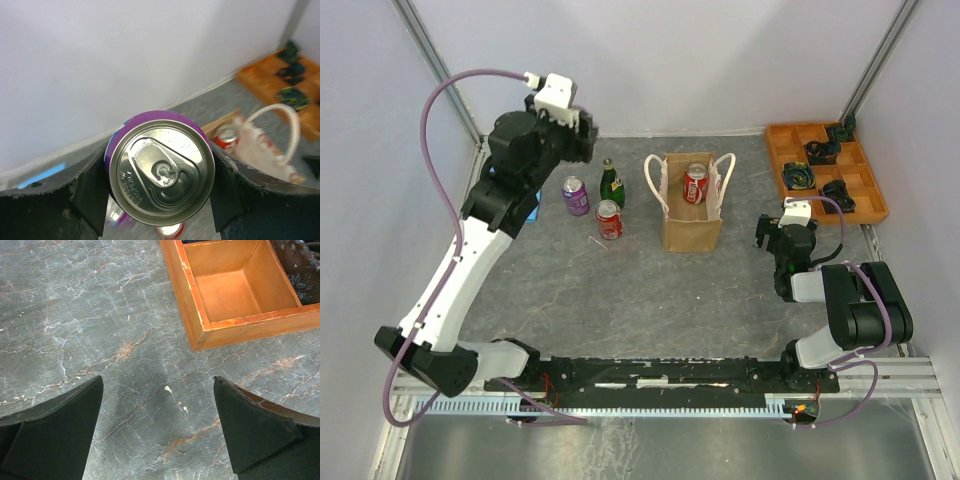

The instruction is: Take the beverage out of the canvas bag

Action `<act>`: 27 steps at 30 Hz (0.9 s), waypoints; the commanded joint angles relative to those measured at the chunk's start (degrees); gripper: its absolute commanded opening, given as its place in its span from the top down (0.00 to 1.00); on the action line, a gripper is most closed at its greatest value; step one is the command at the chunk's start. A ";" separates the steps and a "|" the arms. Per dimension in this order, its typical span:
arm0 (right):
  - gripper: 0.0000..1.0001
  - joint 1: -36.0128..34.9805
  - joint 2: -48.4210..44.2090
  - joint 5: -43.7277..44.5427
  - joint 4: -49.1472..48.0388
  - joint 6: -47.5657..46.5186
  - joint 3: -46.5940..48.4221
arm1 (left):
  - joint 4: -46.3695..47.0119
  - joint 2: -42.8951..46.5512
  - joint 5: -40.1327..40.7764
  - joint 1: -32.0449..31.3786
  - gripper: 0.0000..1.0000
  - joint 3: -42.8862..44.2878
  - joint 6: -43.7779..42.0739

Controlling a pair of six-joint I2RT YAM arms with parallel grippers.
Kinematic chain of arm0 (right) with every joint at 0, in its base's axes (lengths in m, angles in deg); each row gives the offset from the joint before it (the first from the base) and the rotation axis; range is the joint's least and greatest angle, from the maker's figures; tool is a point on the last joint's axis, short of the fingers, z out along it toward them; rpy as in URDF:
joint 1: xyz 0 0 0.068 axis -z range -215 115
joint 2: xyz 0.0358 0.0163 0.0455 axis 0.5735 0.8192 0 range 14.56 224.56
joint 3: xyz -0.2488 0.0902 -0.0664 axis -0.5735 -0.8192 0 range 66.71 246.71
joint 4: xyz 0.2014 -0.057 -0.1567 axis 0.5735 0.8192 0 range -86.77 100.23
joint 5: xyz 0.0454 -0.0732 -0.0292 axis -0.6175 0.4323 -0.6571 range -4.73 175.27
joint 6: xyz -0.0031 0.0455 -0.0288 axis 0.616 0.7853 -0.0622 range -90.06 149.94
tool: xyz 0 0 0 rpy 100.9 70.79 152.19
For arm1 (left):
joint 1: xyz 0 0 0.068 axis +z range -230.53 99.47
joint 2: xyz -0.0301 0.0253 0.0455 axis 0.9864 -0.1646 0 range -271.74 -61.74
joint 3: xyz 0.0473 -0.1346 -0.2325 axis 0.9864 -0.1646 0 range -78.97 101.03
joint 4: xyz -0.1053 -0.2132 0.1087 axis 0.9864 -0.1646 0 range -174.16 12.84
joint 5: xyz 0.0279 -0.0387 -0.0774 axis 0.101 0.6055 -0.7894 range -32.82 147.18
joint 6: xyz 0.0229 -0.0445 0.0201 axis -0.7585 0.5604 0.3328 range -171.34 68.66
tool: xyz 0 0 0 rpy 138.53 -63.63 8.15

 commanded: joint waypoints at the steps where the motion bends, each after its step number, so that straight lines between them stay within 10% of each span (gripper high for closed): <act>1: 0.01 0.13 -0.56 -0.44 -1.41 -0.27 1.61 | 10.01 4.05 2.87 2.33 0.97 -13.52 3.60; 9: 0.01 0.13 -0.51 -0.44 -1.41 -0.23 1.61 | 22.23 9.13 6.53 5.68 0.97 -34.79 10.61; 27: 0.01 0.13 -0.51 -0.44 -1.42 -0.20 1.60 | 32.95 -0.11 4.57 10.95 0.97 -45.82 17.84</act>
